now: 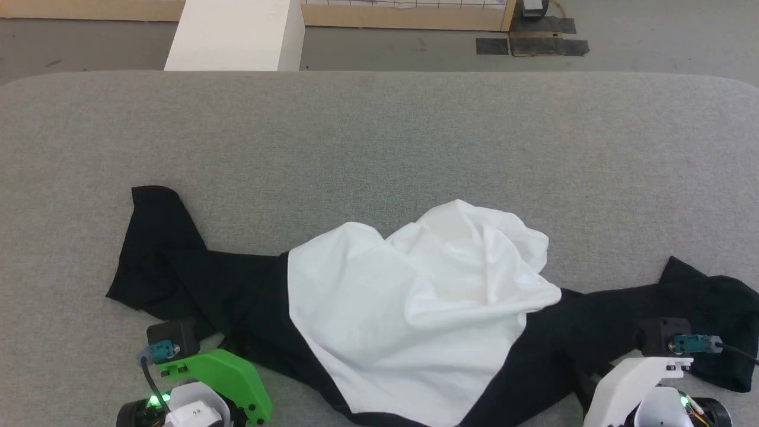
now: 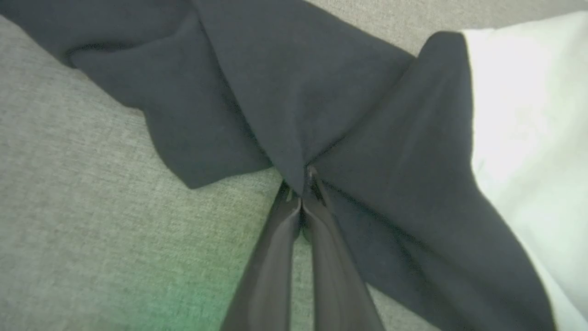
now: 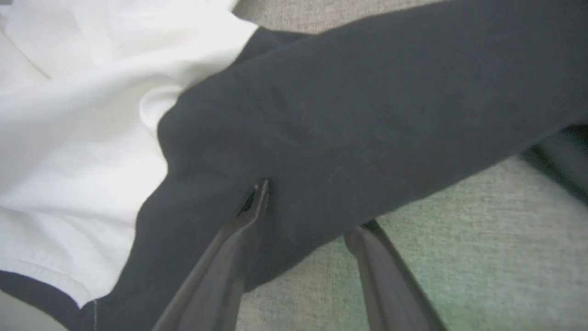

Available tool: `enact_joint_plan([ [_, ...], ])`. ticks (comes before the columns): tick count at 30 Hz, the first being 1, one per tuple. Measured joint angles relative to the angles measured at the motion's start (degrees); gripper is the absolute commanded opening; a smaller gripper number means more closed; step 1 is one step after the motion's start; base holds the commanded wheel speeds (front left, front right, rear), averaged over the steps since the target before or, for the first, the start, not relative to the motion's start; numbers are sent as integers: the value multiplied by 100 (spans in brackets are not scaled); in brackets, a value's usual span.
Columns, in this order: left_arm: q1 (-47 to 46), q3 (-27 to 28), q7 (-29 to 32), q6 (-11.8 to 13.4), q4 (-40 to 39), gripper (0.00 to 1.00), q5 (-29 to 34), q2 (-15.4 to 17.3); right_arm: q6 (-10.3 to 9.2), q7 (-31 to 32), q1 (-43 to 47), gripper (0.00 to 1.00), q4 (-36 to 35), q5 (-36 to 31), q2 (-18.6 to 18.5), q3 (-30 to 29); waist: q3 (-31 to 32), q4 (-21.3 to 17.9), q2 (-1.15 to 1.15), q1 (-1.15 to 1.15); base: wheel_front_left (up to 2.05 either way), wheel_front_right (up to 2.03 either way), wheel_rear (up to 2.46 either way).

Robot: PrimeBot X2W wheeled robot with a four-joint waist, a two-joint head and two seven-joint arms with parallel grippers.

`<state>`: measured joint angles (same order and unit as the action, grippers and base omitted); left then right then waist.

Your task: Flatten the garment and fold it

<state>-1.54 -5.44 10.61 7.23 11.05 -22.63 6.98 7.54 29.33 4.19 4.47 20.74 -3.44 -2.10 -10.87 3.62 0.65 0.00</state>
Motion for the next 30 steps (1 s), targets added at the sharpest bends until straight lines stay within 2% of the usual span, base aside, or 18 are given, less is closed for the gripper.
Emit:
enact_joint_plan([
  [6,13,-32,-103,-83,36,0,-79,-4,1,-59,51,0,-82,-100,41,27,151,3,0,0,0,0,0],
  [12,24,89,-215,-541,-657,0,-590,-32,1,45,235,0,-1152,-357,56,-180,378,-54,0,0,0,0,0],
  [16,-252,140,63,-808,-1363,0,-940,65,1,443,-135,0,-1918,-736,54,-226,448,-119,0,0,0,0,0],
  [19,-846,154,447,-939,-1731,0,-1168,234,1,891,-840,0,-2195,-1092,13,-114,397,-140,0,0,0,0,0],
  [22,-1686,303,675,-970,-1842,0,-1408,312,2,1251,-1789,0,-2159,-1170,-312,70,262,-152,0,0,0,0,0],
  [26,-2983,532,828,-934,-1642,0,-1510,513,1,1536,-3339,0,-1740,-1122,-755,392,-59,-166,0,0,0,0,0],
  [30,-4270,750,824,-779,-1279,0,-1514,641,2,1594,-4954,0,-1101,-1073,-943,727,-512,-183,0,1,0,0,0],
])
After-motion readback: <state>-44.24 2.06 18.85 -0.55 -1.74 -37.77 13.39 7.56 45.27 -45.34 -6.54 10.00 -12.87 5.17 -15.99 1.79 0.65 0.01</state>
